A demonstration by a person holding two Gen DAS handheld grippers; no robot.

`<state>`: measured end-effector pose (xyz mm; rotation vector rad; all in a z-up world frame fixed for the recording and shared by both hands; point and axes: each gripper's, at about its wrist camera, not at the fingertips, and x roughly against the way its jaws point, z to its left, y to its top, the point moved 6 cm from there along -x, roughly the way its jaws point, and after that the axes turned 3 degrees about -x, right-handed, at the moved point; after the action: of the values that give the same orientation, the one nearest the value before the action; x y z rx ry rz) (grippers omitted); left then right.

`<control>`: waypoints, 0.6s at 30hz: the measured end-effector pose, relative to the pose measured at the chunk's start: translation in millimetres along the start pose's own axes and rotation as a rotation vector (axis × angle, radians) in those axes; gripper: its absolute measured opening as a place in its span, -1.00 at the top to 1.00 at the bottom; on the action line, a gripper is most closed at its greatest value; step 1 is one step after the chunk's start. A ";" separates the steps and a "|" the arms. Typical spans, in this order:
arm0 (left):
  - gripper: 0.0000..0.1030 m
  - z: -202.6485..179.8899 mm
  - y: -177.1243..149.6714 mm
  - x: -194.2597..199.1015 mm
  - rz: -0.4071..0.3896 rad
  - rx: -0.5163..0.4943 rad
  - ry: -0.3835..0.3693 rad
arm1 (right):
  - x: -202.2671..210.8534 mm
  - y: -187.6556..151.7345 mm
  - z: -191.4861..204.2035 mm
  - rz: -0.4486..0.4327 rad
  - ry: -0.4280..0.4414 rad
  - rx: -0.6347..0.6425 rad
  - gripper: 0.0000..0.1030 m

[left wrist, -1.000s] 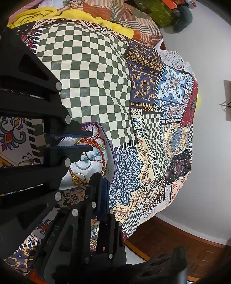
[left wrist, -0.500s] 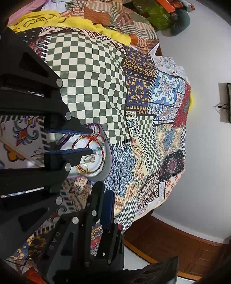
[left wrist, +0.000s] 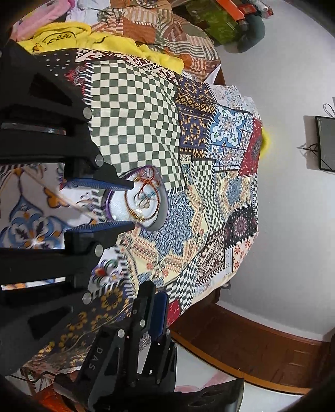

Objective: Organize jewelry
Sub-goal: 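Grasp a small ring with the left gripper while the right gripper grasps another small ring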

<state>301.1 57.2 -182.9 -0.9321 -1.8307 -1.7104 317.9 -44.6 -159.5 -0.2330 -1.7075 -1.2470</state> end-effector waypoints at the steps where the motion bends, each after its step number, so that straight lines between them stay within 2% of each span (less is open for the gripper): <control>1: 0.55 -3.4 -2.1 3.2 0.000 -0.005 -0.002 | 3.3 -2.8 -1.1 -0.004 0.002 -0.007 0.44; 4: 0.45 -13.7 -10.4 9.2 0.005 -0.020 -0.009 | 13.9 -11.3 -5.0 -0.020 -0.006 -0.028 0.26; 11: 0.43 -37.1 -34.8 2.1 0.056 -0.054 -0.030 | 23.6 -35.8 -16.3 -0.010 0.005 -0.077 0.26; 18: 0.43 -62.3 -61.4 -16.2 0.128 -0.069 -0.096 | 20.7 -57.4 -25.0 0.018 -0.004 -0.096 0.26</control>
<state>259.3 -6.6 -228.7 -1.1520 -1.7402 -1.6863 285.6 -98.6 -179.2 -0.3080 -1.6468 -1.3177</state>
